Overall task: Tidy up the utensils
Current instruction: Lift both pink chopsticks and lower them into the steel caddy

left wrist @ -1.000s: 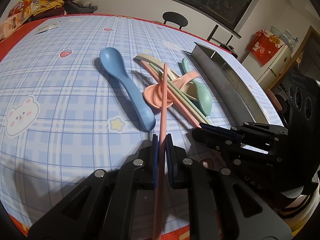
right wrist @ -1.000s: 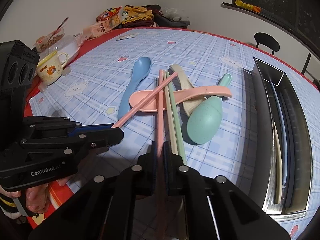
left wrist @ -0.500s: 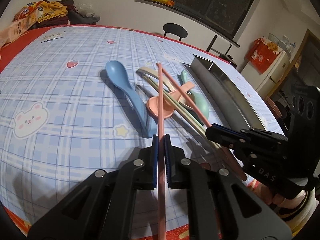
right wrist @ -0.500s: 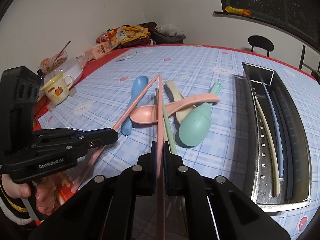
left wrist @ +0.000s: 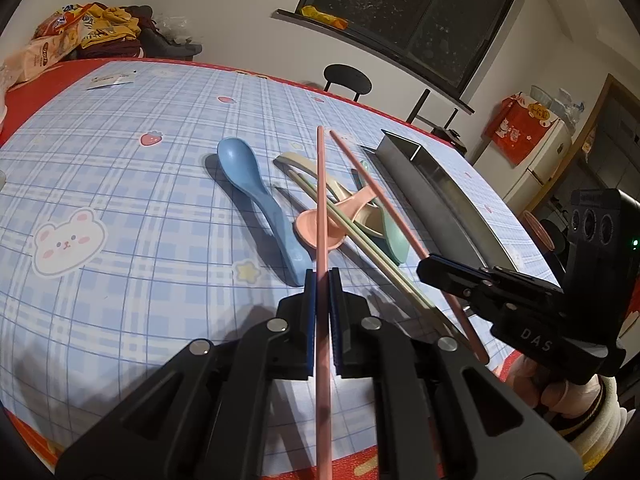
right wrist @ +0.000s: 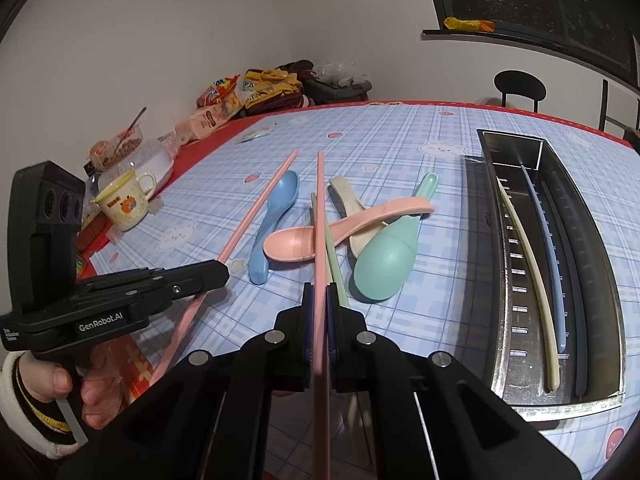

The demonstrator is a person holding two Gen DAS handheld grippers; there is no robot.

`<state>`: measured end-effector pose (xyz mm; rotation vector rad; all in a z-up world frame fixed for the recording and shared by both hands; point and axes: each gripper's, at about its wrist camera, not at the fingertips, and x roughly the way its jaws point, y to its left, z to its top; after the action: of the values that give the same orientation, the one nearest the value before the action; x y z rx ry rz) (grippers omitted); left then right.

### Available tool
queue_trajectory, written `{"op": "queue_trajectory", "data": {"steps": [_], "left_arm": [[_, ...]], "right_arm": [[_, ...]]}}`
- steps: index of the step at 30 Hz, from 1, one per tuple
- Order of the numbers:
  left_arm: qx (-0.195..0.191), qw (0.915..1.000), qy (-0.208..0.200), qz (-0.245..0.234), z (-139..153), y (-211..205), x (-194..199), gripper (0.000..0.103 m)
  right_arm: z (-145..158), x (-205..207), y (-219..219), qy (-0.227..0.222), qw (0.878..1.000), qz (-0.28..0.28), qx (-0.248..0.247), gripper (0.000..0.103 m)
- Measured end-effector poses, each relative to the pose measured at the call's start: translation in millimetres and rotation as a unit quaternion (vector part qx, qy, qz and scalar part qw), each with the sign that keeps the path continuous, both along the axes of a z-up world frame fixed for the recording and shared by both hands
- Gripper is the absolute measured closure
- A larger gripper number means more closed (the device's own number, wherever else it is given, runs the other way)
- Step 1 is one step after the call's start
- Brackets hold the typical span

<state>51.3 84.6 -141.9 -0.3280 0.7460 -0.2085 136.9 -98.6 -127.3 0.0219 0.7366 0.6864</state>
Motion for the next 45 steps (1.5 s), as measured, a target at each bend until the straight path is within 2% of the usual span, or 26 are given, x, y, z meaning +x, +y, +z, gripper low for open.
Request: {"op": "queue_trajectory", "data": {"steps": [4, 7, 11, 15, 21, 25, 31, 38, 45], "left_arm": [[-0.005, 0.9998, -0.015, 0.013, 4.5, 4.4, -4.7, 0.093], [-0.006, 0.9997, -0.007, 0.025, 8.9, 6.6, -4.2, 0.093], [-0.033, 0.9988, -0.019, 0.03, 29.0, 5.6, -1.8, 0.093], [-0.049, 0.9979, -0.035, 0.025, 54.6, -14.1, 12.6, 0.093], [-0.089, 0.9955, -0.034, 0.001, 69.1, -60.5, 53.6, 0.093], [-0.118, 0.9926, -0.021, -0.018, 66.1, -95.1, 84.7, 0.093], [-0.154, 0.9876, 0.0, -0.028, 50.5, -134.1, 119.9, 0.093], [-0.157, 0.9871, 0.028, -0.015, 26.2, -148.9, 138.9, 0.093], [-0.141, 0.9891, 0.041, -0.013, 13.9, -154.4, 144.0, 0.093]], "right_arm": [[1.6, 1.1, -8.7, 0.002, 1.0, -0.007, 0.023, 0.096], [3.7, 3.8, -18.9, 0.016, 0.998, -0.003, 0.053, 0.097], [20.1, 10.9, -41.6, 0.013, 0.995, -0.01, 0.1, 0.097], [38.7, 27.4, -71.1, -0.025, 0.993, -0.045, 0.105, 0.097], [26.7, 54.9, -123.1, -0.009, 0.982, -0.121, 0.147, 0.097], [20.9, 63.6, -142.0, -0.002, 0.976, -0.154, 0.151, 0.096], [9.8, 72.3, -151.3, 0.017, 0.973, -0.188, 0.132, 0.096], [4.8, 74.1, -152.1, 0.024, 0.973, -0.2, 0.114, 0.096], [2.1, 76.1, -150.3, 0.027, 0.972, -0.206, 0.109, 0.096]]}}
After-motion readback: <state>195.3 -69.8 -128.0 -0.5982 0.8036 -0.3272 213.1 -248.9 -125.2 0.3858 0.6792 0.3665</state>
